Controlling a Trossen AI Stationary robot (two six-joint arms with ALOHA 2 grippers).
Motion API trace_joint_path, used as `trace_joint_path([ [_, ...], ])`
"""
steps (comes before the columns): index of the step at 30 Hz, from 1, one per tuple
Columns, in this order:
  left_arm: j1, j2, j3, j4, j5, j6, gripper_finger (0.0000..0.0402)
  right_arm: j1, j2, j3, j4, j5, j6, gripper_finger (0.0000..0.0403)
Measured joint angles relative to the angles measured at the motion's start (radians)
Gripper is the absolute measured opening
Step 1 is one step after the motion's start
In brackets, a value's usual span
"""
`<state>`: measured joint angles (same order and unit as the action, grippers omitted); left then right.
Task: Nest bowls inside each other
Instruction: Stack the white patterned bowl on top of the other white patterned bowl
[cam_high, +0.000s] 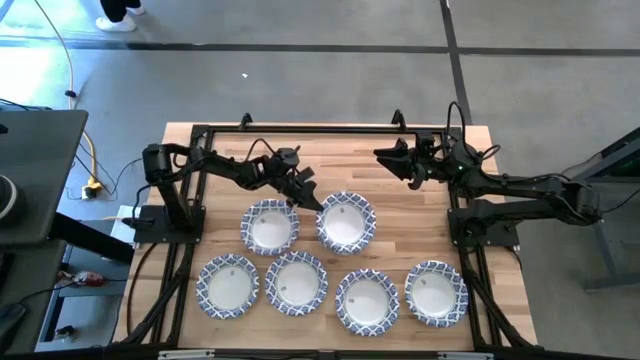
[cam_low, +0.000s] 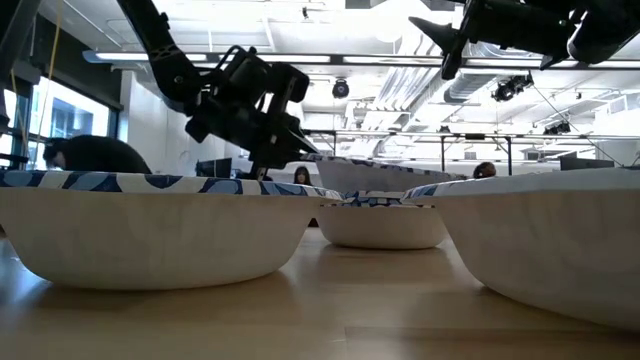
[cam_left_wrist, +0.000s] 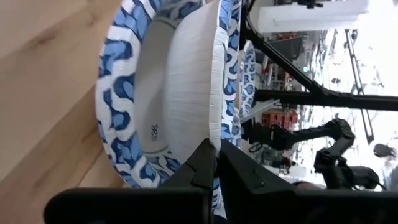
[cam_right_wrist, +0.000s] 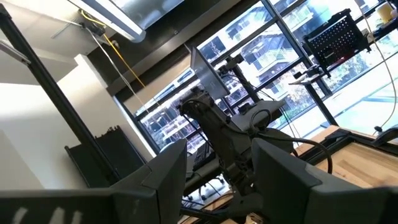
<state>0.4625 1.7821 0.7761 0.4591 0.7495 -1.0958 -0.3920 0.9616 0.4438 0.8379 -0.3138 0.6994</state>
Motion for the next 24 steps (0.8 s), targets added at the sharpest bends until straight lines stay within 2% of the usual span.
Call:
trace_joint_path([
  [6,0.0,0.0,0.0,-0.011,-0.018,0.0,0.0007,0.0,0.0,0.0,-0.001,-0.004,0.0,0.0172],
  [9,0.0,0.0,0.0,-0.015,-0.018,0.005,0.0024,0.0,0.0,0.0,-0.002,-0.011,0.0,0.0172],
  [13,0.0,0.0,0.0,-0.014,-0.018,0.004,0.0067,0.0,0.0,0.0,-0.002,-0.012,0.0,0.0172],
  [24,0.008,0.0,0.001,0.019,-0.02,0.008,0.0216,0.0,0.0,0.0,-0.002,-0.035,0.0,0.0172],
])
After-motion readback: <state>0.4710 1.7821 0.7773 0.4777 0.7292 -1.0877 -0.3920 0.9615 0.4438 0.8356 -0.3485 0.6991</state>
